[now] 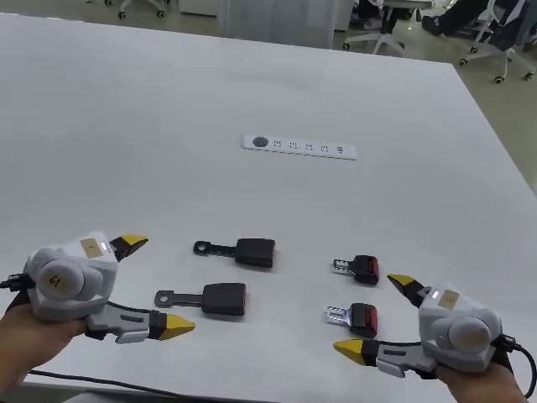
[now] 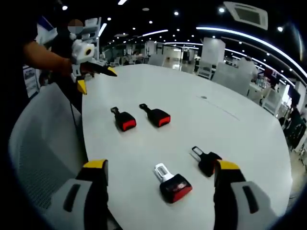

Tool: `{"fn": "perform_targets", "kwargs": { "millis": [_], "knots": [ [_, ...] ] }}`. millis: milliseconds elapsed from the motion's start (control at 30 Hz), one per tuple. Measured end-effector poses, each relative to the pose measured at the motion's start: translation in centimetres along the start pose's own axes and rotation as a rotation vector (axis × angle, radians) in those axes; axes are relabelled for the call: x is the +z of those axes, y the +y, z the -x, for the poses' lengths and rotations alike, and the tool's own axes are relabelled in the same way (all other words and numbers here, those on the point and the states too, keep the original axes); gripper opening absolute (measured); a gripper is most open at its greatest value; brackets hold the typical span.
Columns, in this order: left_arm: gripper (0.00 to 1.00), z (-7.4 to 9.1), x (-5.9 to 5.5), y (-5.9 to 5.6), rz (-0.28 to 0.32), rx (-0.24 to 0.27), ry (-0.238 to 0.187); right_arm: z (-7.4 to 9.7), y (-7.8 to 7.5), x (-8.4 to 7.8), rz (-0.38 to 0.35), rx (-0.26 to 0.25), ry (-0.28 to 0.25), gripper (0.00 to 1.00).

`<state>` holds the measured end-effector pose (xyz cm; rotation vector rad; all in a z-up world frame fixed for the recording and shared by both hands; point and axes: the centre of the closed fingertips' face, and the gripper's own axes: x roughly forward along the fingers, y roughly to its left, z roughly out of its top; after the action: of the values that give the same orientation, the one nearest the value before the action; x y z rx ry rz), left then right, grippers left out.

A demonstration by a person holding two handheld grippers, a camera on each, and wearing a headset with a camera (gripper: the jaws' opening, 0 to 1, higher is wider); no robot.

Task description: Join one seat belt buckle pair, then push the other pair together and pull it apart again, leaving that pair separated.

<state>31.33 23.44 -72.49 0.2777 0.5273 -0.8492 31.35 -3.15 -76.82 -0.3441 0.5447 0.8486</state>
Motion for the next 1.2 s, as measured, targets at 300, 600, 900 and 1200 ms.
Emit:
{"fn": "perform_targets", "kwargs": {
  "millis": [300, 600, 900, 1200],
  "knots": [
    [0.99, 0.0, -0.3, 0.0, 0.003, -0.003, 0.007, -0.1, 0.1, -0.2, 0.0, 0.006, 0.008, 0.93],
    [0.99, -0.4, -0.3, 0.0, -0.001, -0.007, 0.009, -0.1, -0.1, -0.6, -0.002, 0.014, 0.018, 0.93],
    [0.98, -1.1, -0.3, 0.0, -0.009, -0.023, 0.02, -0.2, -0.4, -0.9, -0.003, 0.029, 0.029, 0.93],
    [0.97, -2.3, -0.7, -0.1, -0.014, -0.046, 0.038, -0.8, -0.7, -1.6, -0.007, 0.046, 0.044, 0.92]
  ]
}}
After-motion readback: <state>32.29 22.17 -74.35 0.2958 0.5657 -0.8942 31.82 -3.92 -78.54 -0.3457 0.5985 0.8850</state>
